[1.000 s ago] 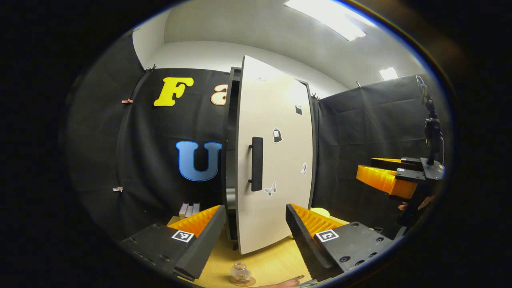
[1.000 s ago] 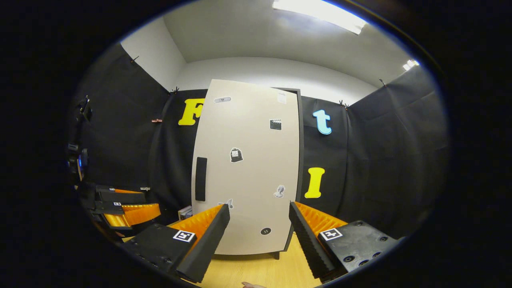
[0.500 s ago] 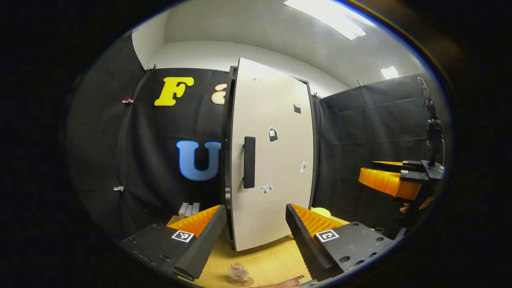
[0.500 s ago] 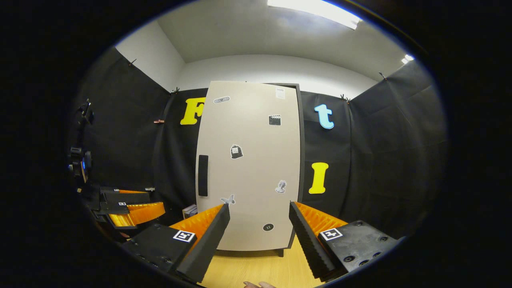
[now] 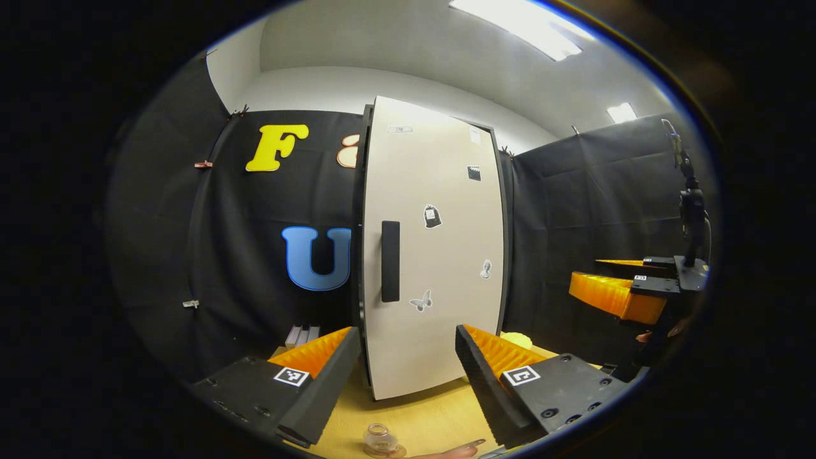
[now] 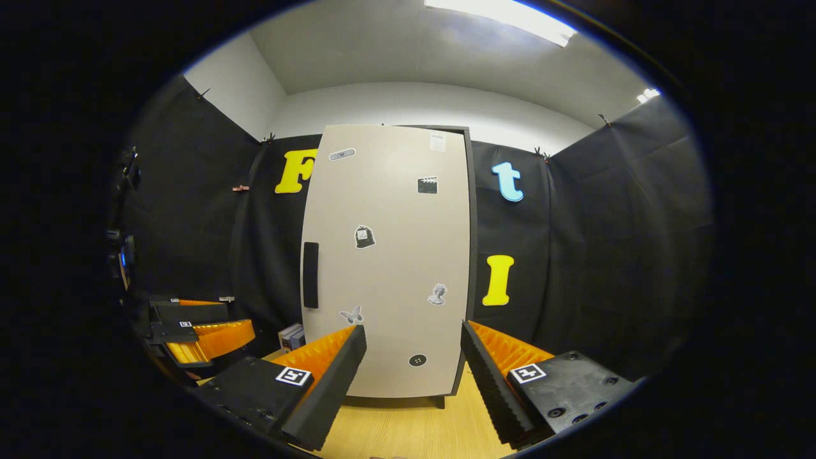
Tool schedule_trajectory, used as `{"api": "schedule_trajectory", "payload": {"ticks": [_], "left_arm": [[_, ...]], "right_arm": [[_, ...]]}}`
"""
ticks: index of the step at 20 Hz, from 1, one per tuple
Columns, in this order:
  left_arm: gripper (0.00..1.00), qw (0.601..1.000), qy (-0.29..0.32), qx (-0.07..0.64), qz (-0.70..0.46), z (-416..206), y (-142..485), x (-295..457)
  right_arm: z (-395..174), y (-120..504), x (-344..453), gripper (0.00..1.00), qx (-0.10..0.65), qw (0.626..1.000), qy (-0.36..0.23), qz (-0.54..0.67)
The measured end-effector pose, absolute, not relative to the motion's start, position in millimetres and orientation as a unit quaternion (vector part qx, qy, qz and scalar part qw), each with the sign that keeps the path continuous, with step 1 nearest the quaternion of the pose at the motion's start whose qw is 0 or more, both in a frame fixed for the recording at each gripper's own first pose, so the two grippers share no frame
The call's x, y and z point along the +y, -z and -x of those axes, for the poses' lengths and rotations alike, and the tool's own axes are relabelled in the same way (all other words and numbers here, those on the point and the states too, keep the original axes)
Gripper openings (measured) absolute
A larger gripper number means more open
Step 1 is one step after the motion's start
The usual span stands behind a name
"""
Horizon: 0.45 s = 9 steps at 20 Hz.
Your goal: Open the cabinet door with the right hand, grasp the bottle in the cabinet with the left hand and place it on the coaster, then close the cabinet door with the right hand.
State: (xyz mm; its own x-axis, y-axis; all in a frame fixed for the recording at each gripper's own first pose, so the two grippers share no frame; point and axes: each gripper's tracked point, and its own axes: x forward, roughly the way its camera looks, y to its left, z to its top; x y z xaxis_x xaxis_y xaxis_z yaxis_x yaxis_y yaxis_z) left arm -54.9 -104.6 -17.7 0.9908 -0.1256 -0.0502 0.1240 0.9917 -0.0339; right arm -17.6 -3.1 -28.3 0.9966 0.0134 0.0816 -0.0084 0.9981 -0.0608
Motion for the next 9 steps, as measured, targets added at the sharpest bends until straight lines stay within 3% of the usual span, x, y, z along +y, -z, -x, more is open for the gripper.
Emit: {"api": "schedule_trajectory", "payload": {"ticks": [9], "left_arm": [[0.94,0.997,0.068,0.031,0.016,41.1,21.2,-109.6]], "right_arm": [[8.7,36.6,-7.2,0.97,-0.024,1.000,-0.003,0.018]]}}
